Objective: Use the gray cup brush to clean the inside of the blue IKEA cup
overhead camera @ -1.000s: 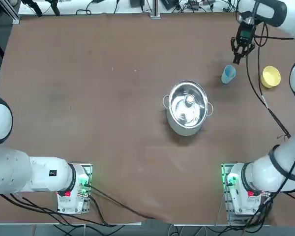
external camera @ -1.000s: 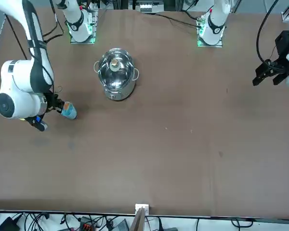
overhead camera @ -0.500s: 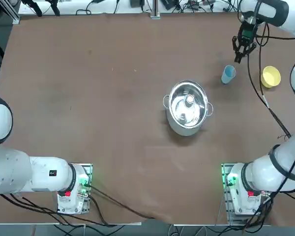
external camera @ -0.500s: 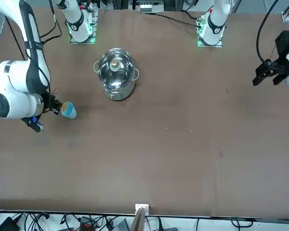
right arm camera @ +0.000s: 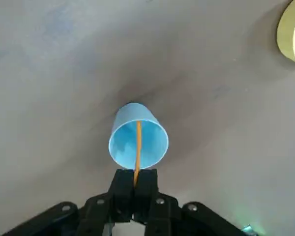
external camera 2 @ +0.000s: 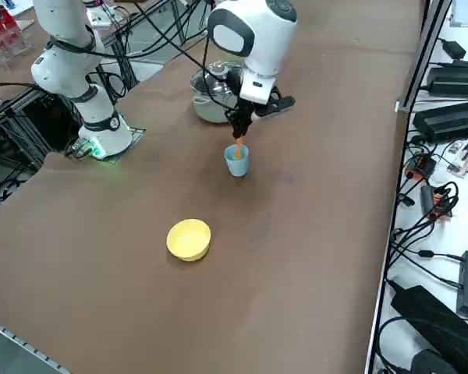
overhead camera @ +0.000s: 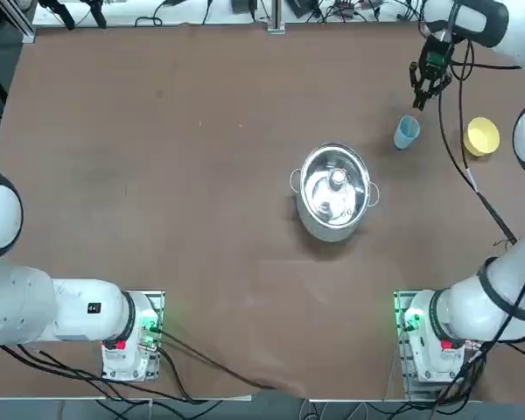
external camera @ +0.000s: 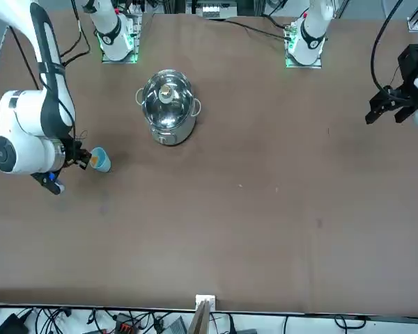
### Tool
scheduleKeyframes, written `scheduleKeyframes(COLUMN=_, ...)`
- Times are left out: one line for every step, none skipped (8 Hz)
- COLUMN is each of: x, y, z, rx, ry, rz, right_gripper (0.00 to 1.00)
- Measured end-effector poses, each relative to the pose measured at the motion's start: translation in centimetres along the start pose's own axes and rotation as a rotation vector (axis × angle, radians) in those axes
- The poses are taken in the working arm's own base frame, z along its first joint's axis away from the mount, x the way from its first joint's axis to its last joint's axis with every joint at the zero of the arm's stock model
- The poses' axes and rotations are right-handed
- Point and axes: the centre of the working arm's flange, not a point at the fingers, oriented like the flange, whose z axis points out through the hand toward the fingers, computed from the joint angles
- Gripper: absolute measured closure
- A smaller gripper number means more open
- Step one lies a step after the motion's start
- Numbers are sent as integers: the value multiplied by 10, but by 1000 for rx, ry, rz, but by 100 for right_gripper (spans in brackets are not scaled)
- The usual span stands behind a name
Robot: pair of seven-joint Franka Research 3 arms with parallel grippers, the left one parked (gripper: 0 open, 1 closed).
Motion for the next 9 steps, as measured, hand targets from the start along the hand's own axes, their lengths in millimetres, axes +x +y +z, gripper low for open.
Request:
scheduleKeyframes(x=-3, y=-6, z=0, rx=-1, ry=1, rz=-5, right_gripper=97)
scheduleKeyframes(x=-8, y=-12, z=0, rx=1, ry=1, rz=-9, right_gripper=97)
scheduleKeyframes(x=-11, y=-18, z=0, rx=1, ry=1, rz=-7, right_gripper=97)
scheduleKeyframes(x=-14, y=-21, z=1, rx=0, ry=1, rz=-5, right_gripper=97)
scheduleKeyframes(x=-16, y=-24, z=1, rx=-4, ry=0, rz=-7, right_gripper=97)
scheduleKeyframes(x=-17, y=-25, z=3, rx=-9, ry=-6, rz=-7, right_gripper=97)
scheduleKeyframes(x=-18, y=-23, z=4, rx=-17, ry=-18, rz=-5, right_gripper=97)
scheduleKeyframes(x=-17, y=-20, z=6, rx=-23, ry=-27, rz=0, right_gripper=97)
scheduleKeyframes(x=-15, y=-16, z=8, rx=-27, ry=-34, rz=8, right_gripper=97)
